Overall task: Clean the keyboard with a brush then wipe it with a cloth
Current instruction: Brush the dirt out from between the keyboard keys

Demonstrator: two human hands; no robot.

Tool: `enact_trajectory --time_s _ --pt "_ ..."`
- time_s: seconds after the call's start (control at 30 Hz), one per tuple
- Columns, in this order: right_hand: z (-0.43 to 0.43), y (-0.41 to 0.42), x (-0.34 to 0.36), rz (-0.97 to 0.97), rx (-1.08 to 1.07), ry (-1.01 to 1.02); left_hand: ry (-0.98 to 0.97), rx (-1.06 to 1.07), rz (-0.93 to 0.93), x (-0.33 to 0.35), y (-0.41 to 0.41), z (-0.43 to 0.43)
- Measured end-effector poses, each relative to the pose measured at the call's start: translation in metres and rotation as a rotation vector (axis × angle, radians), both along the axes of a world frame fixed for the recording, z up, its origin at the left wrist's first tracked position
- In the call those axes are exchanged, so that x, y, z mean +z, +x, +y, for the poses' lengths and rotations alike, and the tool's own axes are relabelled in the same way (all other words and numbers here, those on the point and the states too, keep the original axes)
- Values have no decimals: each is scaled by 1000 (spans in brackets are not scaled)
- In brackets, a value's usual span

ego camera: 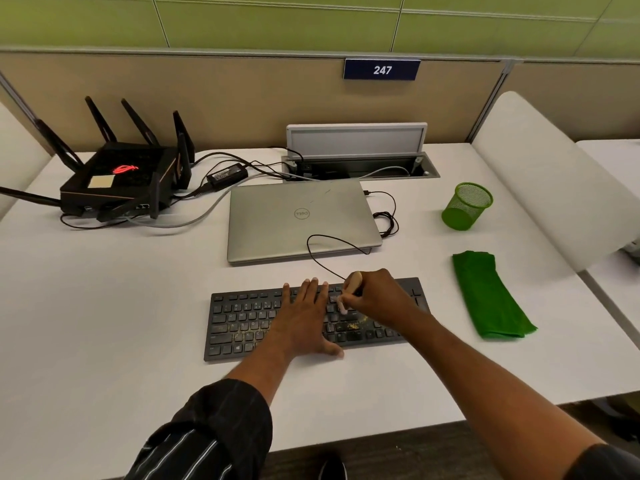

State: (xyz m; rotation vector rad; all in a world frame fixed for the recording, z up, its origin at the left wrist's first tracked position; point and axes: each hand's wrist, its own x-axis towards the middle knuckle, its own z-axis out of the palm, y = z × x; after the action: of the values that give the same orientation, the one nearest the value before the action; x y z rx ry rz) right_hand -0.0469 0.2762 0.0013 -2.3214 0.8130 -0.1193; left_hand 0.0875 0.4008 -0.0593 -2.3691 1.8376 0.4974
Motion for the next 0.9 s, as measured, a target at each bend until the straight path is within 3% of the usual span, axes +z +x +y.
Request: enact_trajectory --time_s 0.2,0.43,0.67,0.9 --pt "5 -3 1 67 34 16 6 0 0 -1 1 1" --pt "10 3 6 -5 -78 17 11 0 3 -2 2 0" --pt "12 10 12 105 -2 41 12 -11 4 -3 3 0" --pt "13 12 11 51 -30 20 9 -12 14 -2 8 3"
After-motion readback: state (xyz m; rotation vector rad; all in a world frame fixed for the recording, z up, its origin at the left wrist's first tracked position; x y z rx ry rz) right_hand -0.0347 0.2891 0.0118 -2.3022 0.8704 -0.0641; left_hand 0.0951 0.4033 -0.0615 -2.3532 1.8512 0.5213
